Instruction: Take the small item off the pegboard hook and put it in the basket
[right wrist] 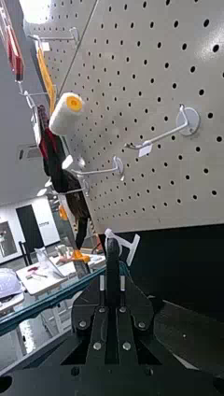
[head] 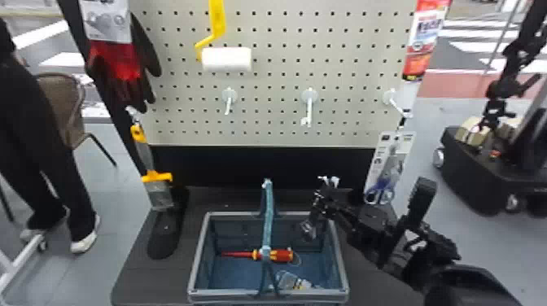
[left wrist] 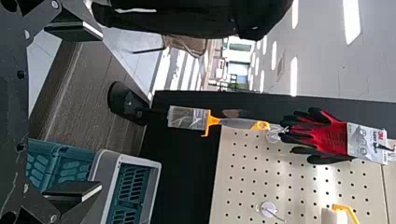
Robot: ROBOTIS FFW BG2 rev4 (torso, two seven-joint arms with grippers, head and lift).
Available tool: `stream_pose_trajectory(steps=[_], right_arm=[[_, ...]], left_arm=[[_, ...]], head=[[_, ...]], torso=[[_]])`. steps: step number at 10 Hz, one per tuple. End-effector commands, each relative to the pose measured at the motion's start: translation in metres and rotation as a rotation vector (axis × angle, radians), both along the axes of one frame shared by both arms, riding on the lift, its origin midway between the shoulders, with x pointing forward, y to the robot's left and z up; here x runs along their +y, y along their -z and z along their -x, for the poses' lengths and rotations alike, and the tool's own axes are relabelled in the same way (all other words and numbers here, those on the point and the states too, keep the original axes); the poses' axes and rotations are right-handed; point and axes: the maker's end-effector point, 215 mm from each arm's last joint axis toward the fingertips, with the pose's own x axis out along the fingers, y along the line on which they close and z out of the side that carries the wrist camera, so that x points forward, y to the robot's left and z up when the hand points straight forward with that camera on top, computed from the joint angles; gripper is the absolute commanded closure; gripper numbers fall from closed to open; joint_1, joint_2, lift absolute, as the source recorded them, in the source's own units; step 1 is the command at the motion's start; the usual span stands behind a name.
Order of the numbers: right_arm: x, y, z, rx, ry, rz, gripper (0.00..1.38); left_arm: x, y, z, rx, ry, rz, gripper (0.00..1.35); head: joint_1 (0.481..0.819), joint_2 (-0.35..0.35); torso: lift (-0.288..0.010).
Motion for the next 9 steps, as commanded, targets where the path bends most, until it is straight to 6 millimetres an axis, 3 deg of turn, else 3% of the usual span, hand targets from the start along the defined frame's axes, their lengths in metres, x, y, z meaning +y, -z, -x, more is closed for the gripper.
stream_pose_trajectory(steps=[1, 5, 7, 8, 9], right_arm=[[0.006, 0.014, 0.002, 0.029, -0.006, -0.004, 1.20], [0.041, 0.049, 0.016, 0.109, -0.072, -0.015, 1.20], [0.054, 0.056, 0.021, 0.125, -0.098, -0.013, 1.20], [0.054, 0.057, 0.020, 0.126, -0.098, -0.010, 1.04], [0.052, 0.055, 0.017, 0.120, -0.095, -0.010, 0.60]], left_arm=[[0.000, 0.000, 0.000, 0.001, -0.001, 0.001, 0.17], [-0.001, 0.001, -0.001, 0.001, 0.001, 0.001, 0.17], [-0.002, 0.002, -0.001, 0.003, 0.004, 0.000, 0.17], [-0.002, 0.001, -0.002, 0.001, 0.003, 0.002, 0.17], [-0.002, 0.002, -0.001, 0.004, 0.004, 0.001, 0.17]], head=[[0.549, 0.000], [0.549, 0.000], [0.549, 0.000], [0.549, 0.000], [0.549, 0.000]], torso=[[-0.100], [-0.100], [-0.100], [-0.100], [-0.100]])
